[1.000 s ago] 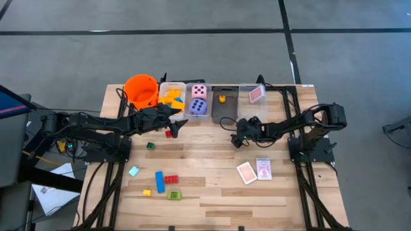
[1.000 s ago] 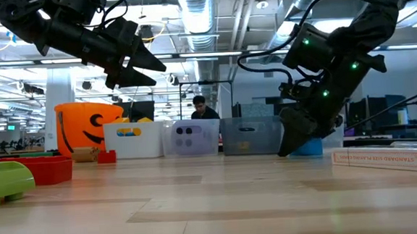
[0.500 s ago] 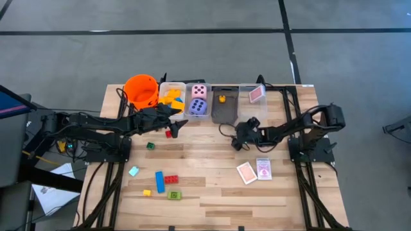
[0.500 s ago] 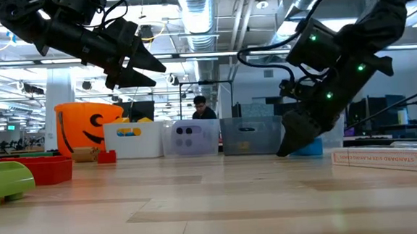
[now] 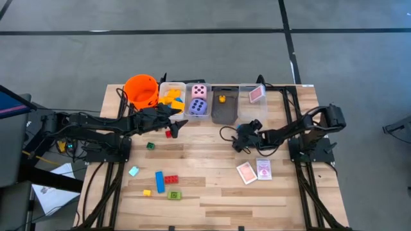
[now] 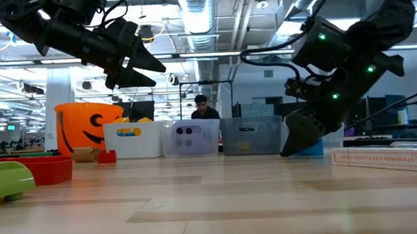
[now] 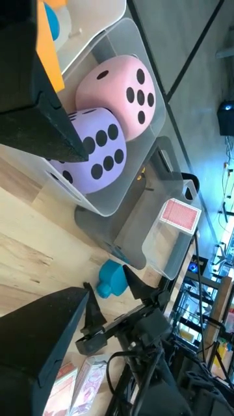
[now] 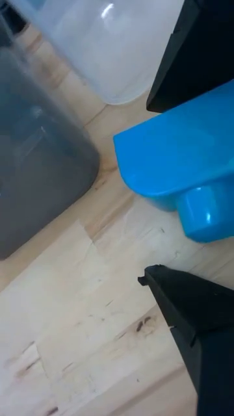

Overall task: Pick & Place Toys
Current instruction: Put the blue stud game piece into the white bin

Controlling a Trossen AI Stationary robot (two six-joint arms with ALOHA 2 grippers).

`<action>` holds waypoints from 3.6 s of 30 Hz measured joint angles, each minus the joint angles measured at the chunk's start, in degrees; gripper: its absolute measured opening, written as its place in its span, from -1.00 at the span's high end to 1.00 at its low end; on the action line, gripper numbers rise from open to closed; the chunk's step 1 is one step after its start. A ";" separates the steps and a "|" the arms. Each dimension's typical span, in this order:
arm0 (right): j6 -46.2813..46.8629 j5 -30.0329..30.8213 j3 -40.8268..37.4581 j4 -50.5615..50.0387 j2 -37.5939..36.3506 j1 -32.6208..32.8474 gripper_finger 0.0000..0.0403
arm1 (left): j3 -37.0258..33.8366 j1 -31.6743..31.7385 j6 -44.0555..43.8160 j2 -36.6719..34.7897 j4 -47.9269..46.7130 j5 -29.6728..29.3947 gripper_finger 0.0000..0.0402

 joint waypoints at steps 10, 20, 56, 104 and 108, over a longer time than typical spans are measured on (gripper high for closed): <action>5.19 0.53 -7.50 15.39 0.09 0.79 -0.99 | 0.00 0.02 0.00 0.00 0.00 -0.02 -0.61; 9.57 2.43 -11.55 19.92 0.03 1.04 -0.97 | 0.00 0.02 0.00 0.00 0.00 -0.04 -0.61; 0.14 7.86 -7.57 32.47 -5.47 9.20 -0.53 | -0.02 0.03 0.02 0.00 0.66 0.00 -0.61; -42.80 -1.88 36.08 8.43 8.15 11.58 -0.55 | 0.60 -9.20 -18.39 10.56 25.99 21.68 -0.61; -43.34 -1.72 38.83 8.56 10.41 11.61 -0.55 | 2.21 -9.16 -18.40 13.45 26.03 21.60 -0.61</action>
